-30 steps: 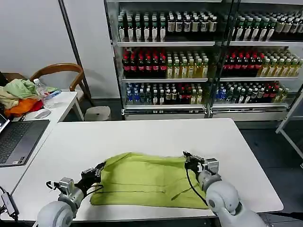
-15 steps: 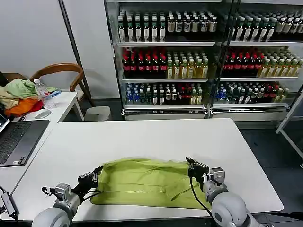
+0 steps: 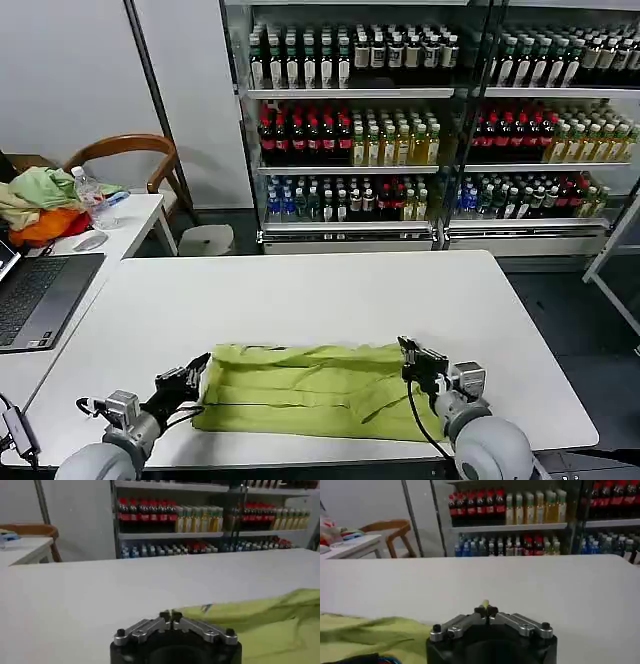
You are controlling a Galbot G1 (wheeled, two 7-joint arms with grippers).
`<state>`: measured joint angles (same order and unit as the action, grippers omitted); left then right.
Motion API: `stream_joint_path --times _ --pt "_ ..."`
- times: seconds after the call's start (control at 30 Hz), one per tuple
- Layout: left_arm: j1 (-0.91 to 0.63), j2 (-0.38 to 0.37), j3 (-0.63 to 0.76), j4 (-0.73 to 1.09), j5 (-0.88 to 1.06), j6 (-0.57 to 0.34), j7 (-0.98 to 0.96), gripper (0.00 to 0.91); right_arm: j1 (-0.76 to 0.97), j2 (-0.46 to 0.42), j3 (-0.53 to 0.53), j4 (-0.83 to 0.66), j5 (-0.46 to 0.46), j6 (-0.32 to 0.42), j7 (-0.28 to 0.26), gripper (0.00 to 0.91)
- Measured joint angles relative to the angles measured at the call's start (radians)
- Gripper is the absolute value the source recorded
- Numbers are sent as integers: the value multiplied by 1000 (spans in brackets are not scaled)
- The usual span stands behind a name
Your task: Fold and organize the clothes.
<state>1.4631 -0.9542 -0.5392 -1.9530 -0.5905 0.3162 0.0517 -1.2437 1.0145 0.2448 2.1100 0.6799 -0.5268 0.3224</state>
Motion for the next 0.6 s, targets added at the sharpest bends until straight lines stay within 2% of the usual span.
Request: stream_joint_path --times 0.37,0.4,0.43,0.47,0.57,0.6 --pt "13 -10 3 -9 5 -3 8 50 -21 -6 9 15 -3 5 -18 0" --pt "13 -11 4 -11 7 -3 7 242 -24 -7 9 18 -4 5 -20 0" --pt "13 -11 4 -11 9 -3 4 665 -28 -8 9 19 -6 6 -22 0" --pt "12 -12 4 -11 11 -3 2 907 -32 -9 9 19 -9 7 -24 0" --pt "9 -16 6 -10 19 -2 -8 907 -45 -11 5 16 -31 15 -32 0" --pt "9 -18 7 -10 21 -2 -11 907 -50 -12 2 12 -45 17 -34 524"
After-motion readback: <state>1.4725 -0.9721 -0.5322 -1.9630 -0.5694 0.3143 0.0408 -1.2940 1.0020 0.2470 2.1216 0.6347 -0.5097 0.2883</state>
